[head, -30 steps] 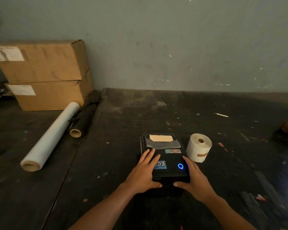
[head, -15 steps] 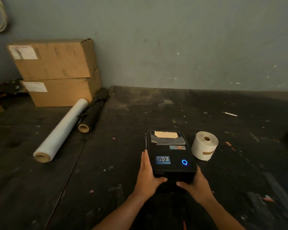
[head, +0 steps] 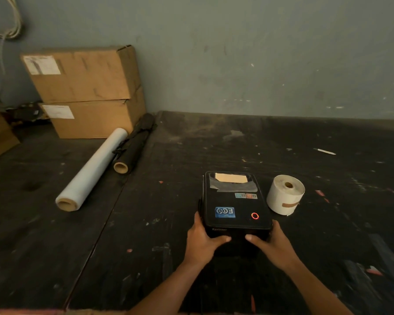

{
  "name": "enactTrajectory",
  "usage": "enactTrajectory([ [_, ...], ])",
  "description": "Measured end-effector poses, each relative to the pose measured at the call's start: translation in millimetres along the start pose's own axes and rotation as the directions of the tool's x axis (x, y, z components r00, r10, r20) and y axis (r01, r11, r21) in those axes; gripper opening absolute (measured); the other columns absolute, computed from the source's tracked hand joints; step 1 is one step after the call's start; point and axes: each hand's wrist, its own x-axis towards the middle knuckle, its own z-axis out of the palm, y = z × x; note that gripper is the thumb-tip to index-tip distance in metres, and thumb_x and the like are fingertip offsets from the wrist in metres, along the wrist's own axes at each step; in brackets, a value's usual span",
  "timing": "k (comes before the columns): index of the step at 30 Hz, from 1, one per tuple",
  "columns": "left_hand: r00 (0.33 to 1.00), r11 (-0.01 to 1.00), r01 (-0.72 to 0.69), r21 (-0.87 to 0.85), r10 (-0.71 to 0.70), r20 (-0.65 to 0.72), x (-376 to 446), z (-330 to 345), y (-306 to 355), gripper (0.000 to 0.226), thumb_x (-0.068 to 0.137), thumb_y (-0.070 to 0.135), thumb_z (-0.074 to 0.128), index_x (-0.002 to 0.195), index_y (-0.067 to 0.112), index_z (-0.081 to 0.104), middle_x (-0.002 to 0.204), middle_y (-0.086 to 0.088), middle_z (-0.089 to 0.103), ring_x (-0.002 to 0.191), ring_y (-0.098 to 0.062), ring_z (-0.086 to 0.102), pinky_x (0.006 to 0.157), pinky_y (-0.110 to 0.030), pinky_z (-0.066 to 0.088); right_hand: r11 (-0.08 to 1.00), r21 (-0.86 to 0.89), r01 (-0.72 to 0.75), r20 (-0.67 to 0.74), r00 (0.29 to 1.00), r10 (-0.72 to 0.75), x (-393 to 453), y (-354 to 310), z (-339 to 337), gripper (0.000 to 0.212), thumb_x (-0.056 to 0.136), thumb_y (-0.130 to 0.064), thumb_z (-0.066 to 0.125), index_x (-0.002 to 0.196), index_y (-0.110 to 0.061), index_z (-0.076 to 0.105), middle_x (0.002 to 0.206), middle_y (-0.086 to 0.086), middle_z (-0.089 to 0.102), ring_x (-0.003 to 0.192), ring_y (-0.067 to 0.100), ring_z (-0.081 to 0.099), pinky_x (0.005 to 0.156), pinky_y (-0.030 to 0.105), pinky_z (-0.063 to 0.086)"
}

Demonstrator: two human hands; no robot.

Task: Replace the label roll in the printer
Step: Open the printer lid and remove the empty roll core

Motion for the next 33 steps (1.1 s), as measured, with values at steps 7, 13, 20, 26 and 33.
enactTrajectory([
  [7, 1.000, 0.997, -0.021, 0.079, 0.022, -0.017, 1, 0, 2, 0.092, 0.060, 0.038, 0.088, 0.138, 0.023, 0.040, 0.136, 0.007, 0.055, 0.131, -0.013, 0.045, 0.110, -0.040, 0.040, 0.998, -0.062, 0.012, -0.007, 1.000, -0.012, 2, 0, -2, 0.087, 0.066, -0.032, 0.081, 0.136, -0.017, 0.032, 0.139, 0.005, 0.048, 0.127, 0.022, 0.044, 0.102, 0.039, 0.038],
  [13, 0.997, 0.990, -0.071, 0.122, 0.070, 0.011, 2, -5, 6, 0.088, 0.062, 0.038, 0.088, 0.137, 0.026, 0.043, 0.132, 0.008, 0.059, 0.126, -0.008, 0.051, 0.106, -0.033, 0.044, 0.975, -0.212, 0.065, 0.042, 0.997, -0.057, 4, -10, -10, 0.082, 0.065, -0.039, 0.080, 0.132, -0.021, 0.039, 0.135, 0.001, 0.051, 0.125, 0.018, 0.046, 0.101, 0.036, 0.037],
  [20, 0.998, 0.991, -0.036, 0.127, 0.028, 0.062, 19, -20, 35, 0.090, 0.059, 0.048, 0.086, 0.135, 0.026, 0.045, 0.129, 0.007, 0.062, 0.123, -0.011, 0.054, 0.101, -0.024, 0.043, 0.967, -0.226, 0.116, 0.106, 0.990, -0.094, 15, -40, -28, 0.067, 0.066, -0.050, 0.075, 0.123, -0.027, 0.048, 0.120, -0.008, 0.061, 0.108, 0.006, 0.053, 0.081, 0.019, 0.040],
  [26, 0.996, 0.955, -0.042, 0.294, 0.018, 0.084, 47, -36, 72, 0.094, 0.055, 0.065, 0.078, 0.133, 0.019, 0.052, 0.130, -0.001, 0.054, 0.123, -0.018, 0.050, 0.104, -0.040, 0.044, 0.952, -0.288, 0.100, 0.117, 0.991, -0.069, 33, -78, -43, 0.064, 0.067, -0.060, 0.068, 0.116, -0.021, 0.055, 0.102, -0.007, 0.066, 0.093, 0.005, 0.060, 0.071, 0.020, 0.045],
  [33, 0.961, 0.995, 0.015, 0.094, -0.040, 0.272, 90, -55, 109, 0.063, 0.058, 0.051, 0.086, 0.115, 0.030, 0.068, 0.114, 0.010, 0.070, 0.104, -0.004, 0.063, 0.096, -0.028, 0.049, 0.917, -0.382, 0.117, -0.041, 0.989, -0.143, 61, -108, -44, 0.083, 0.074, -0.063, 0.061, 0.132, -0.008, 0.039, 0.129, 0.008, 0.054, 0.113, 0.022, 0.052, 0.089, 0.032, 0.044],
])
